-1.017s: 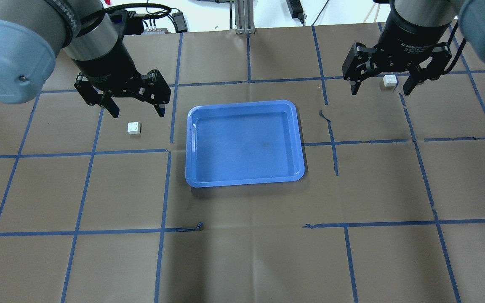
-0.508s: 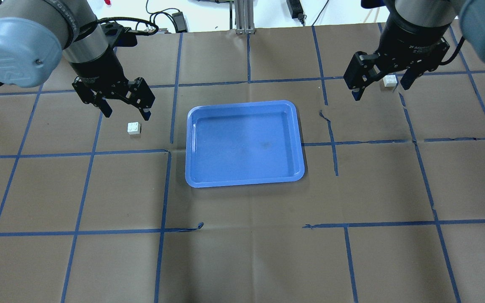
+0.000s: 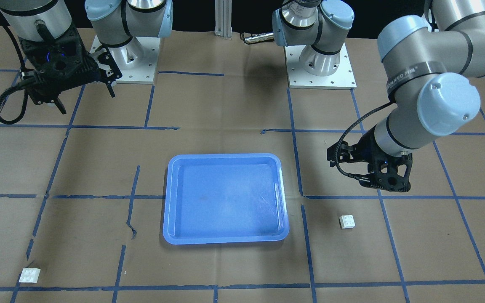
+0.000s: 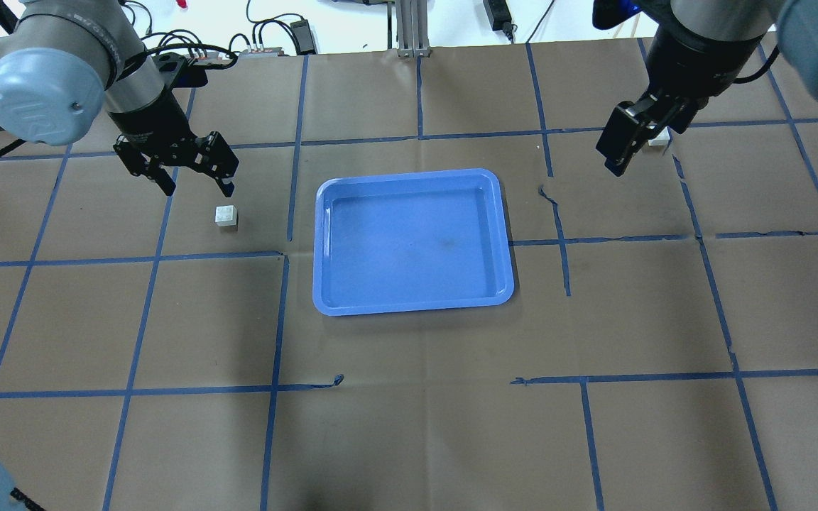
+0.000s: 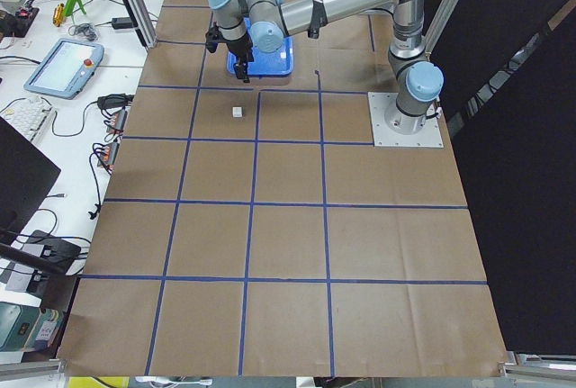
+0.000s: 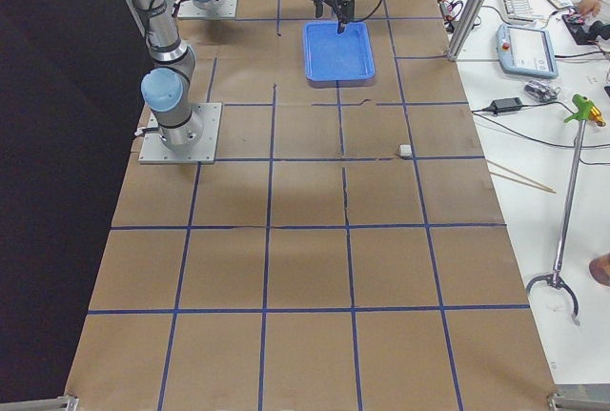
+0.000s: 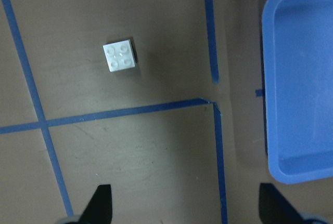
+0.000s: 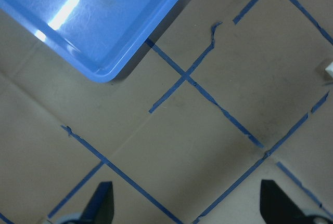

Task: Assemble white blocks and place on blue tray

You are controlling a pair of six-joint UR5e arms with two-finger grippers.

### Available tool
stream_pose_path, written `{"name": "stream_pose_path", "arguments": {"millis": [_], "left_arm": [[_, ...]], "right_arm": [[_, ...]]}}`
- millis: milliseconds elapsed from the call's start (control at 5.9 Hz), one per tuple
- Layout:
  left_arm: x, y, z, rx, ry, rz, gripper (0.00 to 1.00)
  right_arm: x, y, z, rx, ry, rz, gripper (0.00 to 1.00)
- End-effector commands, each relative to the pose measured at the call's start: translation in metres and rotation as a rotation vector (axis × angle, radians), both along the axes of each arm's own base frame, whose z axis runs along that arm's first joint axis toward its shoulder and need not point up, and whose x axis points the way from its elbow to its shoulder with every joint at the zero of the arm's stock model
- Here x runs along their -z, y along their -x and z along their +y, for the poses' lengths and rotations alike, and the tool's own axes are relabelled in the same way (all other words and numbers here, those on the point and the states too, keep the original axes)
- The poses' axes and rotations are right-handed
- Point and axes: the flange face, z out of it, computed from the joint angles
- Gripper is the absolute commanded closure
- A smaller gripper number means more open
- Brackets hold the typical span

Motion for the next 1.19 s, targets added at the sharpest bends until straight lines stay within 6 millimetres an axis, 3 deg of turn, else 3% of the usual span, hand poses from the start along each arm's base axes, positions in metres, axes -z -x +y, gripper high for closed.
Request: {"name": "stream_pose_path", "arguments": {"millis": [0, 169, 339, 508, 678, 1017], "left_arm": [[0.05, -0.004, -0.023, -0.002, 0.024, -0.004, 0.01], [0.087, -0.007, -0.037, 0.005, 0.056, -0.017, 0.01], [0.104, -0.009, -0.039, 0.001, 0.048, -0.018, 0.01], [0.109, -0.013, -0.038, -0.01, 0.039, -0.017, 0.01], [0.111, -0.024, -0.038, -0.014, 0.033, -0.042, 0.01], [0.118, -0.03, -0.037, -0.028, 0.017, -0.063, 0.01]], "right_arm": [[0.017, 0.02, -0.016, -0.341, -0.04, -0.013, 0.0], [0.02, 0.038, -0.021, -0.379, -0.042, -0.02, 0.0], [0.031, 0.072, -0.048, -0.45, -0.012, -0.011, 0.0], [0.039, 0.118, -0.076, -0.482, -0.007, -0.01, 0.0], [0.044, 0.15, -0.115, -0.578, -0.002, -0.004, 0.0], [0.062, 0.189, -0.196, -0.686, 0.019, 0.012, 0.0]]}}
